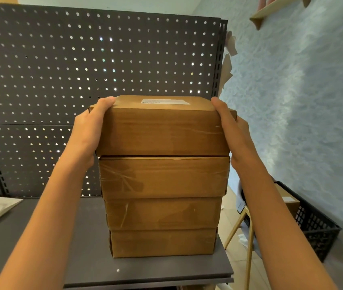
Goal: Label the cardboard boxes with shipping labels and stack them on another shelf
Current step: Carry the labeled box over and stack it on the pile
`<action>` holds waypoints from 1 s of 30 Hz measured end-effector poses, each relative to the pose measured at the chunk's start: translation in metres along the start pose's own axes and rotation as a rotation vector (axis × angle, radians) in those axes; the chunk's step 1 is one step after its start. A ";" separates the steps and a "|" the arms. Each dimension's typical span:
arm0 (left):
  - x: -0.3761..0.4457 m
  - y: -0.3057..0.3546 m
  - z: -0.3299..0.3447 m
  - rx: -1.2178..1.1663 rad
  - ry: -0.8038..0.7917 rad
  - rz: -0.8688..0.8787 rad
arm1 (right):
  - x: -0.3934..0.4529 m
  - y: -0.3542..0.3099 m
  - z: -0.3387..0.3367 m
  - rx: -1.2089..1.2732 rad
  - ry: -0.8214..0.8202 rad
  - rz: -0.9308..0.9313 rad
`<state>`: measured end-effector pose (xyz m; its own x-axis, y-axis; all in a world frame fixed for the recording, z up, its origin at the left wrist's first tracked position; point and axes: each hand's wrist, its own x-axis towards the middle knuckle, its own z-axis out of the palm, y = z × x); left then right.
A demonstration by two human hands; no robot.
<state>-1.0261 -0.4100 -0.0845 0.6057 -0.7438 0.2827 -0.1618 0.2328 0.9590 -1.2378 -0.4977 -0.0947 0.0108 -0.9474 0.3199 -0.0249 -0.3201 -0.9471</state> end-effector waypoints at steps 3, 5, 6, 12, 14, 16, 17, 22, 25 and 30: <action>-0.001 0.000 0.001 0.015 -0.003 0.005 | -0.001 0.000 -0.002 0.004 -0.013 0.002; -0.002 0.001 0.001 0.020 -0.009 0.010 | -0.002 0.000 -0.002 0.005 -0.025 -0.006; -0.003 0.001 0.001 0.026 -0.010 0.012 | -0.002 0.000 -0.003 -0.001 -0.028 -0.008; 0.000 -0.001 -0.005 0.040 -0.027 0.025 | -0.006 -0.005 -0.007 -0.006 -0.100 0.007; 0.000 -0.003 -0.006 0.064 0.004 0.054 | -0.010 -0.007 -0.009 -0.032 -0.112 -0.012; -0.002 -0.007 -0.008 0.090 0.051 0.132 | -0.012 -0.005 -0.010 -0.099 -0.070 -0.075; -0.004 -0.007 -0.008 0.106 0.079 0.189 | -0.014 -0.005 -0.010 -0.139 -0.031 -0.116; -0.023 -0.002 -0.014 0.343 0.247 0.493 | -0.025 -0.007 -0.012 -0.315 0.137 -0.404; -0.033 0.001 -0.020 0.591 0.373 0.667 | -0.028 -0.011 -0.004 -0.520 0.268 -0.643; -0.043 -0.008 -0.047 0.875 0.518 0.817 | -0.046 -0.012 0.023 -0.678 0.297 -0.950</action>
<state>-1.0144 -0.3509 -0.1052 0.2883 -0.2096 0.9343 -0.9554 -0.1285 0.2660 -1.2148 -0.4503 -0.0986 0.0811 -0.2680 0.9600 -0.6535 -0.7415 -0.1518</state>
